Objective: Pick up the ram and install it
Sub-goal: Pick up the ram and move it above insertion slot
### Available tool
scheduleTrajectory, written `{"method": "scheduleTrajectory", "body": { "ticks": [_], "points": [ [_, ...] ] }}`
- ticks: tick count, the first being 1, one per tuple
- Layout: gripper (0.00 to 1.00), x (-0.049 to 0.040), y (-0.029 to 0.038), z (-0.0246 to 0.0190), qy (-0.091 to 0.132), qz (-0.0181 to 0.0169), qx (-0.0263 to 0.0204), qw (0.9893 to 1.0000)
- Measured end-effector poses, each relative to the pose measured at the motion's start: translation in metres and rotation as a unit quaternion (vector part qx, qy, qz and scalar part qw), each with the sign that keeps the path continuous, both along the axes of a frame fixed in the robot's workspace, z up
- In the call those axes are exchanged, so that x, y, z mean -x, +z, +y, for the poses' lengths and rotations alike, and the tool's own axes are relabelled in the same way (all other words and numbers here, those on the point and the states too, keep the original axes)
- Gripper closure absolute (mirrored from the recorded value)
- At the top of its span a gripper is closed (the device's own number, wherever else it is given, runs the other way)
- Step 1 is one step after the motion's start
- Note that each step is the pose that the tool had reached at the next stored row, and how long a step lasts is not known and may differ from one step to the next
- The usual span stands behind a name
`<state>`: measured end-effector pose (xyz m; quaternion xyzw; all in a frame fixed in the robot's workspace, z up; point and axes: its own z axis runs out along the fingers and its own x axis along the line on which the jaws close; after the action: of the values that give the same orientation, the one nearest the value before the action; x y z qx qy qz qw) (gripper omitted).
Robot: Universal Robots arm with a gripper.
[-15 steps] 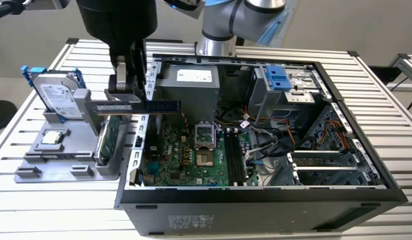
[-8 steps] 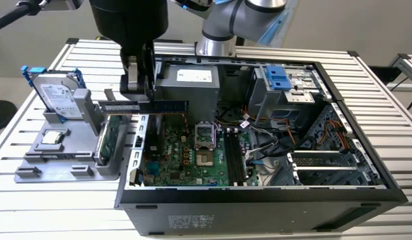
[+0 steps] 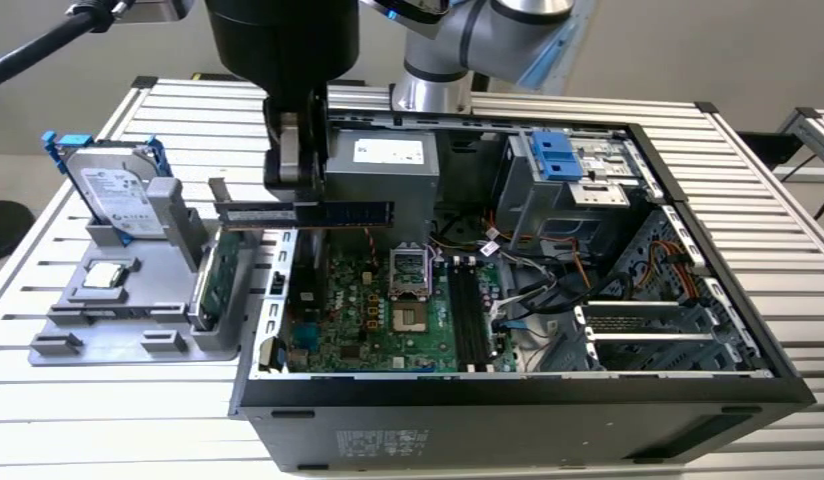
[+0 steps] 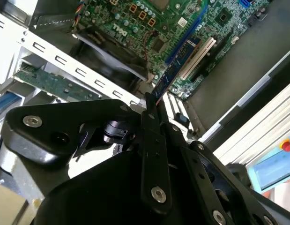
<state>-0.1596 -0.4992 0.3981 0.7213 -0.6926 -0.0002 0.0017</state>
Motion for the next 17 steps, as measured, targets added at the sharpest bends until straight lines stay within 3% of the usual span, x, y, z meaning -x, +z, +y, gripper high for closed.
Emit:
{"method": "scheduleTrajectory", "body": {
  "ticks": [17],
  "points": [
    [1.00,-0.0254,0.0000,0.0000,-0.001,0.0000,0.0000,1.0000]
  ]
}}
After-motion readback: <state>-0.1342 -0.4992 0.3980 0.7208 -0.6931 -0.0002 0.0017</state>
